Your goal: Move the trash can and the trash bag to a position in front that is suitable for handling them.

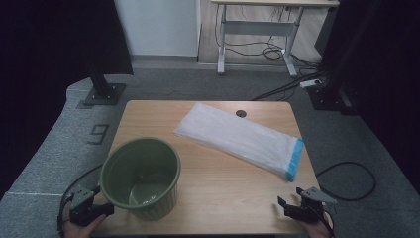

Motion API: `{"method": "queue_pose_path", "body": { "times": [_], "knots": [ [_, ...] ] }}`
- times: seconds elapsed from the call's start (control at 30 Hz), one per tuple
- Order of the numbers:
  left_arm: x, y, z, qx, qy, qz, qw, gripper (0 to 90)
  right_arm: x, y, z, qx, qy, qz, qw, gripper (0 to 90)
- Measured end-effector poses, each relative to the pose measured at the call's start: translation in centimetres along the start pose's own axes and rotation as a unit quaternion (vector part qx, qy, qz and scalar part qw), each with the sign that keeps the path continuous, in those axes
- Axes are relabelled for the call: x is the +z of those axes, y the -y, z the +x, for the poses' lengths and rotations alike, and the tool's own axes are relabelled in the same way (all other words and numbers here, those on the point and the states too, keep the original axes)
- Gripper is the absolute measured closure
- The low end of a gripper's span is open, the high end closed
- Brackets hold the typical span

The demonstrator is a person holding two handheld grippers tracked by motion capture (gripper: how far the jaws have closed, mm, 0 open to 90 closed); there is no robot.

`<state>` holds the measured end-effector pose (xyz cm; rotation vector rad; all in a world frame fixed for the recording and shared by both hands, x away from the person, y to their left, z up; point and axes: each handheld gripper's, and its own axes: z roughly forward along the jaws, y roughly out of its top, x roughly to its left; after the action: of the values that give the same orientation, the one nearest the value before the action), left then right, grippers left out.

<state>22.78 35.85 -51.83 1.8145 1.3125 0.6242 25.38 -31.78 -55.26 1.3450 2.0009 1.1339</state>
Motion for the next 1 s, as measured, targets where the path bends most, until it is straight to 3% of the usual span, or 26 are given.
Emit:
{"method": "queue_pose_path", "body": {
  "times": [0.07, 0.13, 0.2, 0.23, 0.27, 0.3, 0.33, 0.37, 0.47, 0.53, 0.63, 0.67, 0.7, 0.9, 0.93, 0.97, 1.0],
  "knots": [
    [-0.3, 0.1, 0.1, 0.002, 0.006, -0.001, 1.0000, 16.9, 0.0, -0.1, 0.1, 0.001, -0.002, -0.002, 1.0000, 13.1],
    [-0.8, 0.2, 0.1, 0.012, 0.026, -0.001, 0.9996, 16.8, 0.0, -0.3, 0.3, 0.002, -0.006, -0.011, 0.9999, 13.4],
    [-1.8, 0.3, 0.0, 0.037, 0.060, -0.012, 0.9974, 14.1, 0.1, -0.4, 0.5, -0.001, -0.009, -0.015, 0.9998, 14.1],
    [-1.8, 0.3, 0.0, 0.037, 0.060, -0.012, 0.9974, 13.7, 0.1, -0.4, 0.6, -0.003, -0.011, -0.015, 0.9998, 14.6],
    [-2.4, 0.3, -0.2, 0.054, 0.084, -0.019, 0.9949, 12.7, 0.2, -0.4, 0.7, -0.008, -0.013, -0.013, 0.9998, 14.9],
    [-2.4, 0.3, -0.2, 0.054, 0.084, -0.019, 0.9949, 12.7, 0.2, -0.4, 0.7, -0.008, -0.013, -0.013, 0.9998, 14.9],
    [-2.7, 0.2, -0.7, 0.065, 0.114, -0.024, 0.9910, 13.1, 0.1, -0.4, 0.9, -0.013, -0.016, -0.013, 0.9997, 15.8],
    [-2.7, 0.2, -0.7, 0.065, 0.114, -0.024, 0.9910, 13.6, 0.1, -0.4, 0.9, -0.013, -0.016, -0.013, 0.9997, 15.8],
    [-2.8, -0.5, -2.4, 0.098, 0.169, -0.031, 0.9803, 15.9, 0.1, -0.4, 0.9, -0.020, -0.026, -0.014, 0.9994, 17.4],
    [-2.5, -1.3, -3.5, 0.112, 0.189, -0.031, 0.9751, 15.8, 0.3, -0.4, 0.7, -0.014, -0.028, -0.009, 0.9995, 17.5],
    [-2.2, -1.8, -4.2, 0.122, 0.188, -0.030, 0.9740, 16.7, 0.2, -0.4, 0.5, -0.011, -0.029, -0.012, 0.9995, 18.4],
    [-1.6, -2.2, -4.7, 0.127, 0.204, -0.029, 0.9702, 16.4, 0.1, -0.3, 0.2, -0.011, -0.029, -0.013, 0.9994, 18.6],
    [-1.3, -2.3, -5.0, 0.127, 0.211, -0.032, 0.9687, 16.6, 0.0, -0.3, 0.1, -0.010, -0.031, -0.013, 0.9994, 18.6],
    [0.9, -3.1, -6.8, 0.127, 0.225, -0.040, 0.9652, 18.5, -0.2, -0.1, 0.1, -0.010, -0.036, -0.013, 0.9992, 19.7],
    [1.7, -3.6, -7.5, 0.132, 0.232, -0.037, 0.9631, 18.5, -0.2, -0.1, 0.1, -0.011, -0.037, -0.013, 0.9992, 19.8],
    [1.7, -3.6, -7.5, 0.132, 0.232, -0.037, 0.9631, 18.5, -0.2, -0.1, 0.1, -0.011, -0.037, -0.013, 0.9992, 19.8],
    [2.6, -4.4, -8.3, 0.141, 0.238, -0.030, 0.9605, 18.5, -0.1, -0.1, 0.3, -0.014, -0.041, -0.012, 0.9990, 19.8]
  ]
}}
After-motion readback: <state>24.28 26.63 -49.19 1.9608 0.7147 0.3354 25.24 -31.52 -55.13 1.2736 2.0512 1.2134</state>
